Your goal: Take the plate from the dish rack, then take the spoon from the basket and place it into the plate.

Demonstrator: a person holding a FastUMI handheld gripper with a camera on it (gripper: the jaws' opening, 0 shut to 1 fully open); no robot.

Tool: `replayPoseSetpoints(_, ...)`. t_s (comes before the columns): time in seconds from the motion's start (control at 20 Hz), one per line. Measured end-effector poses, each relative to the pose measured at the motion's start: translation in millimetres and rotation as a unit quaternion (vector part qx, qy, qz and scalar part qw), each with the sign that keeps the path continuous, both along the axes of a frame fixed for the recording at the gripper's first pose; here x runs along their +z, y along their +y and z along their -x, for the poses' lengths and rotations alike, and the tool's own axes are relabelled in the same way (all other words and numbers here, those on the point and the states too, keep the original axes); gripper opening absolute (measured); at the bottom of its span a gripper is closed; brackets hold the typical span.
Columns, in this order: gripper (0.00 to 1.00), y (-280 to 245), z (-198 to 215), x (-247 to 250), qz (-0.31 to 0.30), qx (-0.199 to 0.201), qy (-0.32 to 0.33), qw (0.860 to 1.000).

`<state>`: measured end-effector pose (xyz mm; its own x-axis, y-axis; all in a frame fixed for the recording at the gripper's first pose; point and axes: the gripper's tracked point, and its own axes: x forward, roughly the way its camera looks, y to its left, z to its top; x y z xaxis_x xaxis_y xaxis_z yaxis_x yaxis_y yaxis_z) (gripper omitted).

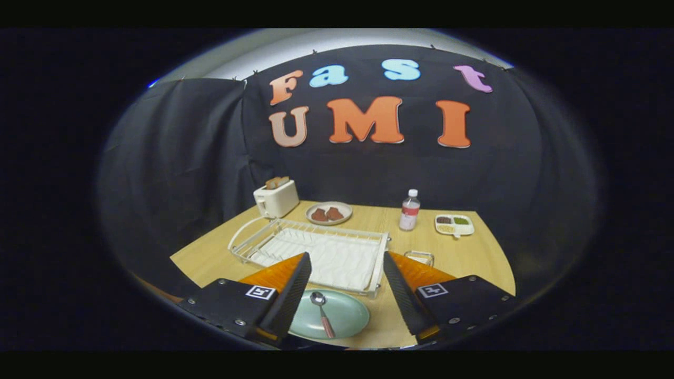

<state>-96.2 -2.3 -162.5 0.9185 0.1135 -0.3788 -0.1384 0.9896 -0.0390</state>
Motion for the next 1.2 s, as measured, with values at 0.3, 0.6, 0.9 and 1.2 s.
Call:
replayPoseSetpoints(0.3, 0.9, -12, -27, 82, -0.006, -0.039, -0.099, 0.994)
replayPoseSetpoints(0.6, 0.96, -23, -35, 121, -0.013, -0.071, -0.152, 0.986)
replayPoseSetpoints(0.9, 0.97, -24, -37, 128, -0.02, -0.083, -0.167, 0.982)
replayPoseSetpoints(1.2, 0.97, -29, -38, 144, -0.011, -0.095, -0.199, 0.975)
